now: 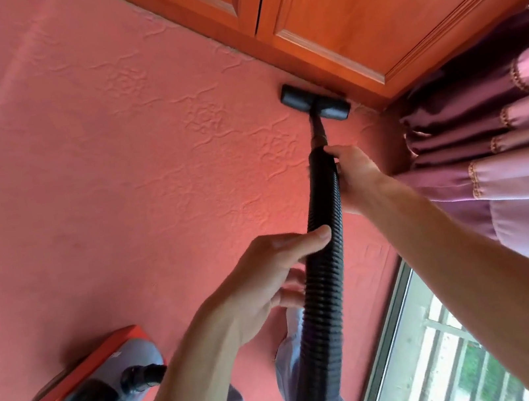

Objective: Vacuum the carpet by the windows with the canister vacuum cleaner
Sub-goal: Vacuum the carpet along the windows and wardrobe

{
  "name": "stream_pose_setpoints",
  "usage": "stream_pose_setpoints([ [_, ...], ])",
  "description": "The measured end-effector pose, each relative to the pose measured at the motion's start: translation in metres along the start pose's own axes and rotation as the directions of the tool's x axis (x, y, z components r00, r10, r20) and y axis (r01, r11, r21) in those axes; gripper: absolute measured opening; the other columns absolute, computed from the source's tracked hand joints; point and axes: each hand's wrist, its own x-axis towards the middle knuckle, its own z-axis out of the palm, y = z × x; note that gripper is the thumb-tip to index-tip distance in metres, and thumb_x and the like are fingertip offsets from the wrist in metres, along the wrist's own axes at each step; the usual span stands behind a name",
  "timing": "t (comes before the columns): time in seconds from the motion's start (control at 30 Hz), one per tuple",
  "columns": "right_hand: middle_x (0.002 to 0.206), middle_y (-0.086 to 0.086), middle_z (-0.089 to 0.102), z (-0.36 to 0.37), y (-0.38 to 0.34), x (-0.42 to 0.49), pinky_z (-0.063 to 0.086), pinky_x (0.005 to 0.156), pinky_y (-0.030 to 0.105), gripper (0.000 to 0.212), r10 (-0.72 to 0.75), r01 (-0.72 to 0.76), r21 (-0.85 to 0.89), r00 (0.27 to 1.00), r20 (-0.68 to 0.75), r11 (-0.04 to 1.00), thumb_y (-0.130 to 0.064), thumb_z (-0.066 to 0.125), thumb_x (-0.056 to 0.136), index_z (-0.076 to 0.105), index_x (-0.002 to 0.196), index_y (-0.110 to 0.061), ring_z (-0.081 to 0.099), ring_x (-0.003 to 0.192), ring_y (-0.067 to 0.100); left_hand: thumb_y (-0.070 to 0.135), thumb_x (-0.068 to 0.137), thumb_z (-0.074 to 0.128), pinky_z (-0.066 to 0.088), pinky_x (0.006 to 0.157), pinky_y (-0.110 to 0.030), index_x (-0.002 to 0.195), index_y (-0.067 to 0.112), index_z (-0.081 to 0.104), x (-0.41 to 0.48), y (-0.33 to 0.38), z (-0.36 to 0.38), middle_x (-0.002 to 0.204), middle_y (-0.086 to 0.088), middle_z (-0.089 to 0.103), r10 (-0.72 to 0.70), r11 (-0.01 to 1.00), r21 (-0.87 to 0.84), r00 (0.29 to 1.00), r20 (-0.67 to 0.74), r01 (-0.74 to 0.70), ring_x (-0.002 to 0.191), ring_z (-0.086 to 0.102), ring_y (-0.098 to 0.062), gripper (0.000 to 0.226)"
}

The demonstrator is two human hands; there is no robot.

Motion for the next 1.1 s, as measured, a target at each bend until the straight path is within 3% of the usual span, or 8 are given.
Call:
stream_pose_setpoints([
  [0.1, 0.083, 0.013, 0.049, -0.012, 0.000, -0.028, 0.046, 0.056, 0.027, 0.022, 0.061, -0.058, -0.030, 0.994, 0.094, 0.998, -0.023, 0.053, 0.092, 0.054, 0.104, -0.004, 0.049, 0.063, 0.020, 0.041, 0.080, 0.075, 0.056, 0.068, -0.032, 0.113, -0.002, 0.070, -0.024, 0.002, -0.018, 0.087, -0.013, 0.074, 0.038, 0.994, -0.108, 0.956, 0.291, -0.006, 0.075, 0.070, -0.020, 0.054],
  [0.23, 0.090, 0.013, 0.049, -0.015, -0.006, -0.043, 0.049, 0.044, 0.018, 0.023, 0.076, -0.076, -0.002, 0.992, 0.104, 0.997, -0.020, 0.055, 0.093, 0.055, 0.110, -0.005, 0.049, 0.063, 0.017, 0.048, 0.070, 0.082, 0.055, 0.063, -0.028, 0.115, -0.005, 0.069, -0.035, 0.015, -0.035, 0.080, -0.014, 0.073, 0.055, 0.986, -0.167, 0.926, 0.374, 0.009, 0.066, 0.070, -0.019, 0.071],
  [0.43, 0.079, 0.013, 0.052, 0.020, -0.025, 0.011, 0.046, 0.067, 0.031, 0.022, 0.009, -0.016, 0.117, 0.998, 0.059, 0.993, -0.021, 0.048, 0.098, 0.054, 0.094, 0.000, 0.053, 0.068, 0.023, 0.039, 0.082, 0.072, 0.056, 0.091, -0.053, 0.104, -0.003, 0.072, -0.009, 0.034, -0.016, 0.087, -0.017, 0.074, 0.050, 0.998, -0.035, 0.998, -0.040, -0.052, 0.076, 0.067, -0.027, 0.048],
  [0.57, 0.073, 0.010, 0.045, 0.057, -0.026, 0.048, 0.038, 0.059, 0.028, 0.017, -0.069, 0.067, 0.037, 0.997, 0.040, 0.997, -0.021, 0.051, 0.099, 0.049, 0.094, -0.004, 0.046, 0.060, 0.020, 0.036, 0.088, 0.071, 0.053, 0.090, -0.064, 0.102, -0.006, 0.071, 0.008, 0.037, -0.007, 0.101, -0.026, 0.073, 0.097, 0.991, -0.067, 0.960, -0.264, -0.119, 0.086, 0.069, -0.041, 0.045],
  [0.7, 0.079, 0.010, 0.057, 0.080, 0.001, 0.050, 0.046, 0.054, 0.026, 0.024, -0.064, 0.064, -0.014, 0.998, -0.002, 0.998, -0.024, 0.051, 0.097, 0.053, 0.111, -0.004, 0.057, 0.064, 0.023, 0.038, 0.089, 0.070, 0.055, 0.089, -0.060, 0.096, -0.002, 0.074, 0.002, 0.025, -0.013, 0.096, -0.024, 0.074, 0.071, 0.994, -0.059, 0.946, -0.317, -0.095, 0.086, 0.071, -0.044, 0.041],
  [0.87, 0.074, 0.010, 0.053, 0.020, 0.033, -0.008, 0.043, 0.057, 0.027, 0.022, 0.020, -0.024, 0.114, 0.999, 0.040, 0.993, -0.022, 0.045, 0.097, 0.057, 0.089, -0.005, 0.052, 0.062, 0.020, 0.035, 0.079, 0.073, 0.054, 0.049, -0.032, 0.098, -0.007, 0.072, -0.039, 0.013, -0.033, 0.081, -0.026, 0.070, -0.030, 0.991, -0.132, 0.999, -0.038, 0.025, 0.052, 0.063, -0.028, 0.046],
  [0.97, 0.071, 0.013, 0.064, -0.023, 0.042, -0.059, 0.049, 0.061, 0.027, 0.028, 0.067, -0.068, 0.218, 0.998, 0.012, 0.974, -0.020, 0.044, 0.097, 0.063, 0.086, -0.003, 0.061, 0.062, 0.019, 0.038, 0.083, 0.071, 0.050, 0.047, -0.027, 0.084, 0.000, 0.074, -0.052, 0.012, -0.037, 0.080, -0.026, 0.069, -0.054, 0.998, -0.030, 0.984, 0.170, 0.060, 0.048, 0.062, -0.026, 0.038],
  [1.1, 0.064, 0.013, 0.063, -0.055, 0.050, -0.095, 0.050, 0.063, 0.029, 0.030, 0.108, -0.089, 0.354, 0.994, -0.034, 0.931, -0.017, 0.043, 0.098, 0.062, 0.084, 0.001, 0.059, 0.063, 0.021, 0.036, 0.085, 0.072, 0.057, 0.054, -0.032, 0.098, -0.004, 0.073, -0.052, 0.013, -0.033, 0.086, -0.028, 0.071, -0.106, 0.994, 0.031, 0.924, 0.366, 0.102, 0.058, 0.068, -0.029, 0.042],
])
